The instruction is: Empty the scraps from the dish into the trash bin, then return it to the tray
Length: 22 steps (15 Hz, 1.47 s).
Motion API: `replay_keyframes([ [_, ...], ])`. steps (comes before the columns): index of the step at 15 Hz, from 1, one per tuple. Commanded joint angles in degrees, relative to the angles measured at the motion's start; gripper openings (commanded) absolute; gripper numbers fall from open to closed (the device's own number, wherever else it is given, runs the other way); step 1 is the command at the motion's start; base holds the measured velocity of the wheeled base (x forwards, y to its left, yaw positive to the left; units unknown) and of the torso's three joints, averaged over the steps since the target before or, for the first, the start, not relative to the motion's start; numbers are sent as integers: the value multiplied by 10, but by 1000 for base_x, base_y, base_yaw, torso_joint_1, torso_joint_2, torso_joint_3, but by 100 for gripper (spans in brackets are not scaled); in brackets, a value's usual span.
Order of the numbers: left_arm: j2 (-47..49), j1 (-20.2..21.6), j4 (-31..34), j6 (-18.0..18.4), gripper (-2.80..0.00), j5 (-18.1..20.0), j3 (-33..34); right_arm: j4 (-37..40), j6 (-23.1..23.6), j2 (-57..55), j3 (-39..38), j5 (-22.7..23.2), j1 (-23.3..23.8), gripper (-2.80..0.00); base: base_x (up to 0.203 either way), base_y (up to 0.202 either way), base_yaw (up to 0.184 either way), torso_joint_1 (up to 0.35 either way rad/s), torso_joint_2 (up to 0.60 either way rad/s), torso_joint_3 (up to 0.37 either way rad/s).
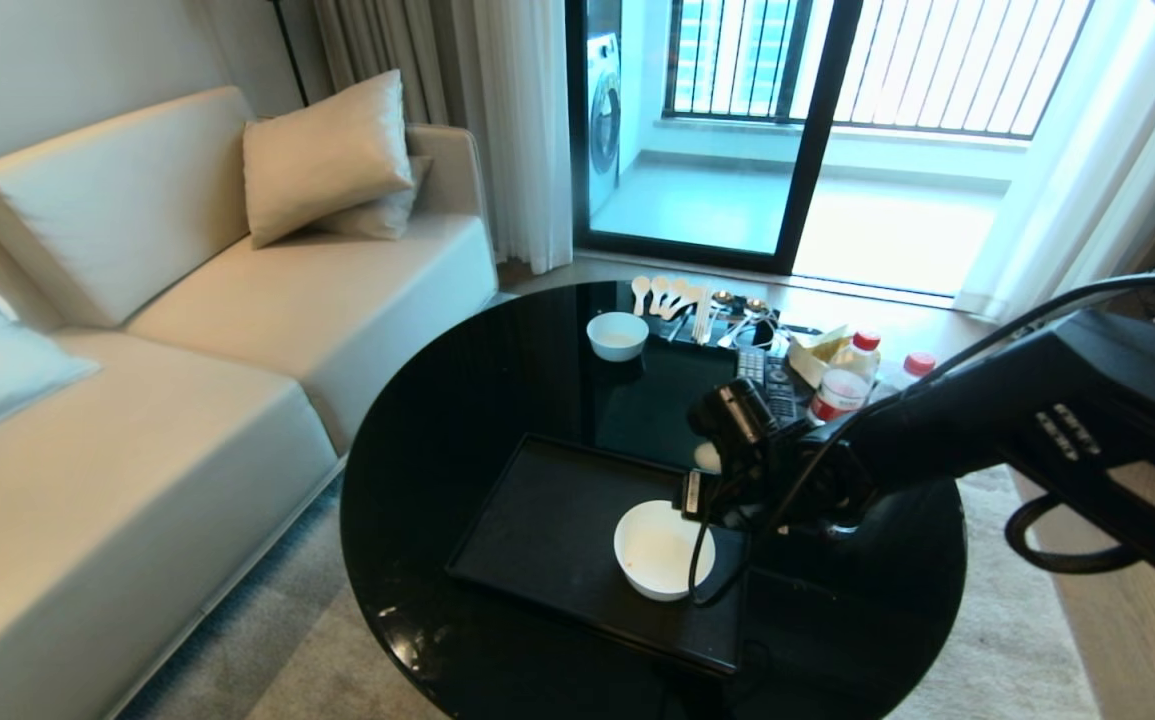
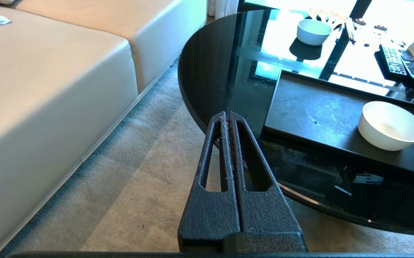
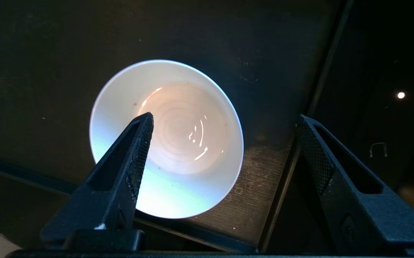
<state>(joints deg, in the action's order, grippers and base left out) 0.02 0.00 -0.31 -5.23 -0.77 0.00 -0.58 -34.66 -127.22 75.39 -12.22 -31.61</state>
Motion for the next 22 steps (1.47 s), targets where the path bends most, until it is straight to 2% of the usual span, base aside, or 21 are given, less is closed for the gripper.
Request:
replay_keyframes([
  [1,0,0,0,0,-280,0,0,-2,22,72,-18,-10,0,0,0,0,0,0,0,0],
  [6,0,0,0,0,-280,0,0,-6,108,227,-94,-24,-1,0,0,0,0,0,0,0],
  [7,0,0,0,0,-280,0,0,-7,125,257,-114,-25,-1,-280,0,0,0,0,0,0],
  [9,0,0,0,0,-280,0,0,-8,156,318,-156,-25,-1,-280,0,0,0,0,0,0],
  [13,0,0,0,0,-280,0,0,-7,170,431,-231,-29,2,-280,0,0,0,0,0,0],
  [16,0,0,0,0,-280,0,0,-7,171,494,-279,-88,18,-280,0,0,0,0,0,0],
  [18,0,0,0,0,-280,0,0,-8,178,548,-306,-96,36,-280,0,0,0,0,0,0],
  [22,0,0,0,0,-280,0,0,-8,233,674,-371,-114,68,-280,0,0,0,0,0,0],
])
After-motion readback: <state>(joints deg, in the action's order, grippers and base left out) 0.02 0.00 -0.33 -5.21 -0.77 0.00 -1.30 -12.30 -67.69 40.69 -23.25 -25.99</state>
